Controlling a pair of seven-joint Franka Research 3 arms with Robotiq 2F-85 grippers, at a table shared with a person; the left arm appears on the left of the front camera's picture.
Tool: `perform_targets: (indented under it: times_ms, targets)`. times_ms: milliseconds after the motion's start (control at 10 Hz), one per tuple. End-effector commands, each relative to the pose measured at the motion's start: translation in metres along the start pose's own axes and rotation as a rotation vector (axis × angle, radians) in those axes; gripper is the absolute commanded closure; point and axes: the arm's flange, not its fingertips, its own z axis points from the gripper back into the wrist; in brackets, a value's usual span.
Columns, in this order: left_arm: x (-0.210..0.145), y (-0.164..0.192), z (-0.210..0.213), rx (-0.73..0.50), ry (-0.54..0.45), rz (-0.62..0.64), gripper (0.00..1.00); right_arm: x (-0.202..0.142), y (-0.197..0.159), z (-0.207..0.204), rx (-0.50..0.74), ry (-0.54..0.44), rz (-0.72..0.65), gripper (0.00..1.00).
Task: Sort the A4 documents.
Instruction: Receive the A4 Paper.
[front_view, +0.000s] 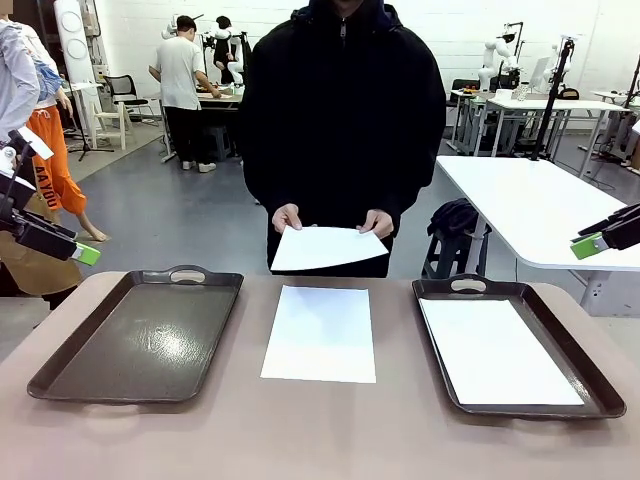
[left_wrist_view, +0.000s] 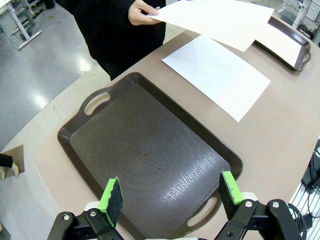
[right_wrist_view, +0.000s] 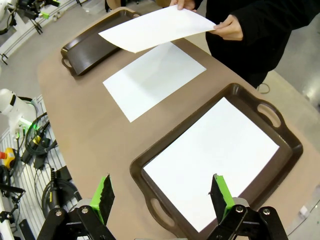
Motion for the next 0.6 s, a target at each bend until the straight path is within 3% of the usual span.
perform_targets:
  times_ms: [0, 500]
  targets:
    - [-0.0026, 0.0034, -0.0011, -0.014, -0.006, -0.016, 0.0, 0.0008, 0.0002, 0.0, -0.001, 0.001, 0.003, 0.0]
    - [-0.0026, 0.0034, -0.0011, -0.014, -0.006, -0.016, 0.0, 0.0008, 0.0002, 0.0, -0.001, 0.001, 0.003, 0.0]
